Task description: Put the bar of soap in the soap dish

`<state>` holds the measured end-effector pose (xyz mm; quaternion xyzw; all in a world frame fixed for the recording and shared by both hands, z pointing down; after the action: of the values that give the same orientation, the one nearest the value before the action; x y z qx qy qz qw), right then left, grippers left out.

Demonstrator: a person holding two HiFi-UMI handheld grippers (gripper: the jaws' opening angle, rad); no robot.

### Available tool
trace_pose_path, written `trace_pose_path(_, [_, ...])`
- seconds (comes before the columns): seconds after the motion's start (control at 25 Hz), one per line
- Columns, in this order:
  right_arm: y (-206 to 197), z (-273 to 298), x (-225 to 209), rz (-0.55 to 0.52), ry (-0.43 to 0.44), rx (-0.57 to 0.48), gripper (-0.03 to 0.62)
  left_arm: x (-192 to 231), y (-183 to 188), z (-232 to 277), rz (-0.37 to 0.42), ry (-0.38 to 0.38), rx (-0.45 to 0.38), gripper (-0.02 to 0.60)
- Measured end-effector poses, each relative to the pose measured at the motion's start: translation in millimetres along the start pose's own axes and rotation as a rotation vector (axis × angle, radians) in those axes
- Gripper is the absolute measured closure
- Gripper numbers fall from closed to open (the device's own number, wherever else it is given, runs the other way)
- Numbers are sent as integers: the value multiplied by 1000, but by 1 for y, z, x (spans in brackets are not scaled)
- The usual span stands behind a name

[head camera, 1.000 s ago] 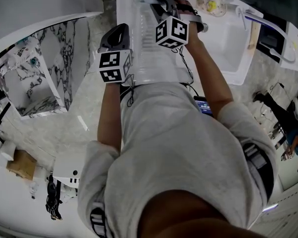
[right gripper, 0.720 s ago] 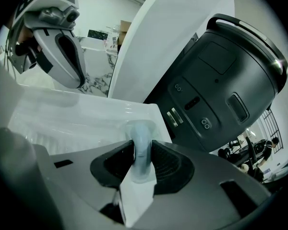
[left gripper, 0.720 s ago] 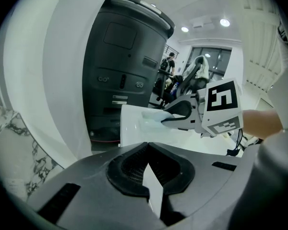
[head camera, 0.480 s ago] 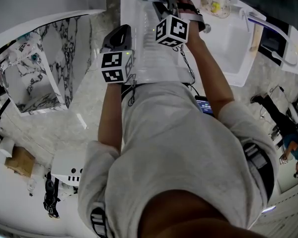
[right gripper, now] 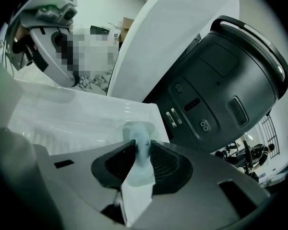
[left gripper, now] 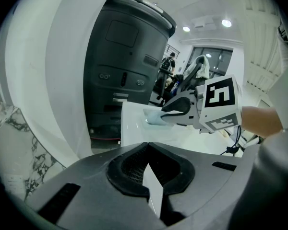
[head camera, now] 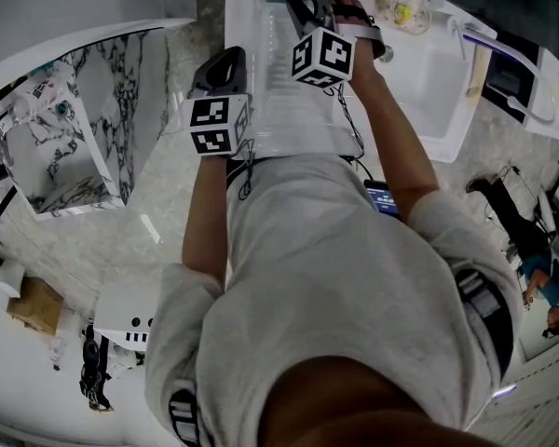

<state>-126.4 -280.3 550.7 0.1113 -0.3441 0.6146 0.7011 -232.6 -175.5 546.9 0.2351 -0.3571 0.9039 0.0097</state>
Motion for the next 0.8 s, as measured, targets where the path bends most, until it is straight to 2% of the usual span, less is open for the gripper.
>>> trace_pose_path(0.8, [3, -7, 18, -34, 15, 38, 514, -1, 2, 10, 4, -12, 15, 563])
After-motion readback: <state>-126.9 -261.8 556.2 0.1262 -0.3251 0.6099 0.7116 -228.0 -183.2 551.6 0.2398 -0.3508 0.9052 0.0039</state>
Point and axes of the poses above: the fingertips, and each gripper's own axes: z forward along the fingers, x to its left, y out of its top, the point moved 4 cm from there along -z, backward along the fingers, and after that the axes turned 12 degrees about -z, right-handed, at the moved point
